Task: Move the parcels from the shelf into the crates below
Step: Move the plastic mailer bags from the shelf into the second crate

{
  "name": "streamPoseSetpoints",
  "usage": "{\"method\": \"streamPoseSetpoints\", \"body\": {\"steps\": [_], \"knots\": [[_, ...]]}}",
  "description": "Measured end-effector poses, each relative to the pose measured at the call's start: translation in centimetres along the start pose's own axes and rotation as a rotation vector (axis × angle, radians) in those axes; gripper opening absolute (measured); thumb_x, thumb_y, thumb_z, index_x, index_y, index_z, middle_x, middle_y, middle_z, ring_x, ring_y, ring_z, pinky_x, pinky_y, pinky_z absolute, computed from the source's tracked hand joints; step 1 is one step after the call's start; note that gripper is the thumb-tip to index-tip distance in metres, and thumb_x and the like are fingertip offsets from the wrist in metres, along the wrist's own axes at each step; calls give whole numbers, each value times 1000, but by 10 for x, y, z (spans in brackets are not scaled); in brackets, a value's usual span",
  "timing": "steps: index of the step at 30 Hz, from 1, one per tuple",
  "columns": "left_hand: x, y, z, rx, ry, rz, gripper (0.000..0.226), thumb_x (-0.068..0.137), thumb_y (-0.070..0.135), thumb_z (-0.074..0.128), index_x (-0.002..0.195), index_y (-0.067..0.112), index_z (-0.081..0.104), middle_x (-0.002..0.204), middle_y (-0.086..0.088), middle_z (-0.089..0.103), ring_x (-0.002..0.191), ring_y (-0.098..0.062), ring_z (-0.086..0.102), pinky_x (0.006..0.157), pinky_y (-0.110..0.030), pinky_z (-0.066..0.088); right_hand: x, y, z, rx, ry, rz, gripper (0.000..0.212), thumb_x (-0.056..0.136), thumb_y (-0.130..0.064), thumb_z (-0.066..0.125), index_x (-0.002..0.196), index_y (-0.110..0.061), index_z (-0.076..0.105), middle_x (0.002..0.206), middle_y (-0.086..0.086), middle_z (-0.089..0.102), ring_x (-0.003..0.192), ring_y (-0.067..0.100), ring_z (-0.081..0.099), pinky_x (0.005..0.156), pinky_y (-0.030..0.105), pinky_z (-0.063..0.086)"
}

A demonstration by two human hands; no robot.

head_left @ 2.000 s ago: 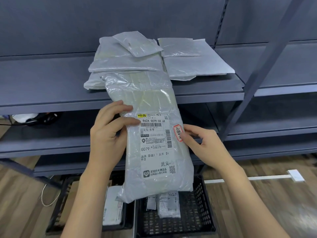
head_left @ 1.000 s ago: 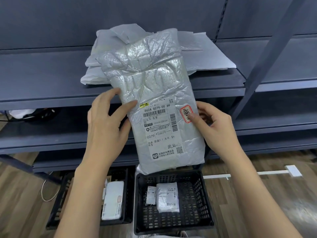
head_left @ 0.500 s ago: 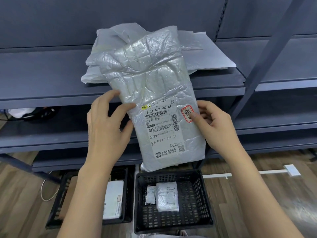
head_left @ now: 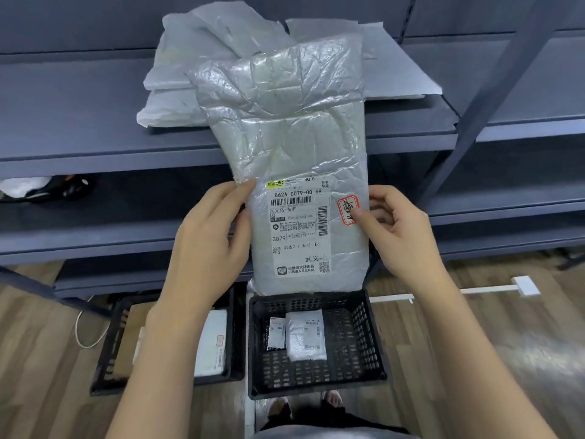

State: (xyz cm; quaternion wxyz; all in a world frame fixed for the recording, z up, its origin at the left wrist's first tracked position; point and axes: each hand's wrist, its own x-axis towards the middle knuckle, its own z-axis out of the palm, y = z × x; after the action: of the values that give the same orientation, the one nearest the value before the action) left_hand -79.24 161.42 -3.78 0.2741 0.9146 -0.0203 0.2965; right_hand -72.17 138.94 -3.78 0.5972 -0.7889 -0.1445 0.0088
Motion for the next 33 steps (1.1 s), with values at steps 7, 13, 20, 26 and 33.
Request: {"method": "streamPoseSetpoints", "body": {"steps": [7, 13, 20, 26, 33], "knots": [[-35, -15, 36, -89, -146, -80, 41, 86, 3, 65, 126, 8, 57, 122, -8, 50, 98, -2, 48, 86, -13, 44, -25, 46, 15, -179, 70, 138, 14, 90, -16, 64, 102, -20, 62, 99, -1, 67, 76, 3, 64, 70, 18, 54], [-90, -41, 87, -117, -310, -223, 42, 85, -1, 64, 125, 10, 58, 123, -6, 48, 80, 6, 43, 77, -11, 37, -58, 116, 39, -481, 27, 270, 13, 89, -25, 63, 100, -18, 64, 87, -6, 67, 78, 14, 61, 71, 33, 50], [-168, -71, 160, -38, -488, -422, 46, 84, -5, 55, 128, 9, 54, 132, -14, 43, 95, -23, 55, 89, -38, 48, -86, 225, 69, -898, -151, 334, 28, 95, -36, 52, 90, -10, 59, 80, 6, 63, 76, 29, 57, 62, 31, 33], [-233, -111, 248, 38, -606, -442, 48, 84, -3, 60, 130, 6, 53, 134, -21, 41, 88, -35, 59, 86, -40, 49, -99, 336, 90, -1055, -314, 347, 27, 96, -31, 48, 95, -7, 60, 88, 12, 65, 86, 32, 58, 78, 36, 39], [-303, -172, 359, 84, -751, -533, 62, 82, -7, 53, 140, 13, 41, 137, -17, 33, 97, -38, 56, 89, -44, 47, -98, 466, 115, -1097, -437, 380, 26, 98, -29, 46, 104, -9, 60, 99, 11, 65, 98, 30, 58, 85, 35, 36]]}}
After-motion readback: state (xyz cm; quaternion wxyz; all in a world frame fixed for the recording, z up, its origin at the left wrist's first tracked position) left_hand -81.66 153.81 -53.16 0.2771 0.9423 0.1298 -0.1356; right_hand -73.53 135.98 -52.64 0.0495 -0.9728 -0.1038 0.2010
